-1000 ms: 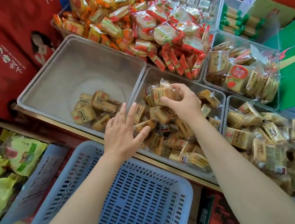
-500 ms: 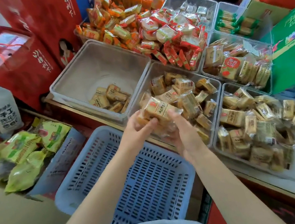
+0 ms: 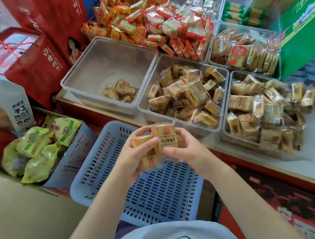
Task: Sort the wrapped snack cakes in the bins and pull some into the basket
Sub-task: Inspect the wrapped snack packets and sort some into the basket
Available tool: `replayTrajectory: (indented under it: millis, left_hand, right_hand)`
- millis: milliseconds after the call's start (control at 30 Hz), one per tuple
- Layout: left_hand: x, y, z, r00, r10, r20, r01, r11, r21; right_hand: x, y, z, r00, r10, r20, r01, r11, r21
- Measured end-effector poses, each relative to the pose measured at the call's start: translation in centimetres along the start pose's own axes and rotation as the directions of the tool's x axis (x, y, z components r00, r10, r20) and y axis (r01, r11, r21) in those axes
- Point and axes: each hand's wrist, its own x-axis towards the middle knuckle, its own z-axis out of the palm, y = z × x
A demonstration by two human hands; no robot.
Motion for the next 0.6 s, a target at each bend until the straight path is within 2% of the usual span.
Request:
replayTrajectory:
  millis: [133, 233, 333, 400, 600]
  left_hand:
    - [-0.9, -0.7, 0.4, 0.994, -0.071, 0.077, 0.061, 0.99, 0.124]
    - [-1.4, -0.9, 0.9, 0.997, -0.074, -0.001, 0.073, 0.985, 0.154]
    - [-1.6, -1.0, 1.0, 0.998, -0.041, -0.038, 0.047, 0.984, 0.172]
    - [-1.8, -1.1, 1.0, 0.999, -0.043, -0.032, 0.048, 0.983, 0.175]
    - [-1.9, -1.0, 1.3, 0.997, -0.072, 0.01, 0.068, 0.969, 0.236]
  right_hand:
    - [-1.0, 0.9, 0.4, 0.997, 0.005, 0.072, -0.005, 1.0, 0.007]
    - [-1.2, 1.5, 1.0, 1.0, -0.011, 0.007, 0.011, 0.999, 0.03]
    - [-1.2, 1.4, 1.3, 0.994, 0.035, -0.1, -0.021, 0.991, 0.134]
    - [-1.2, 1.2, 1.0, 0.986, 0.021, -0.166, -0.001, 0.993, 0.12]
    - [-1.6, 1.3, 0.3, 0.976, -0.007, -0.22, 0.026, 0.996, 0.084]
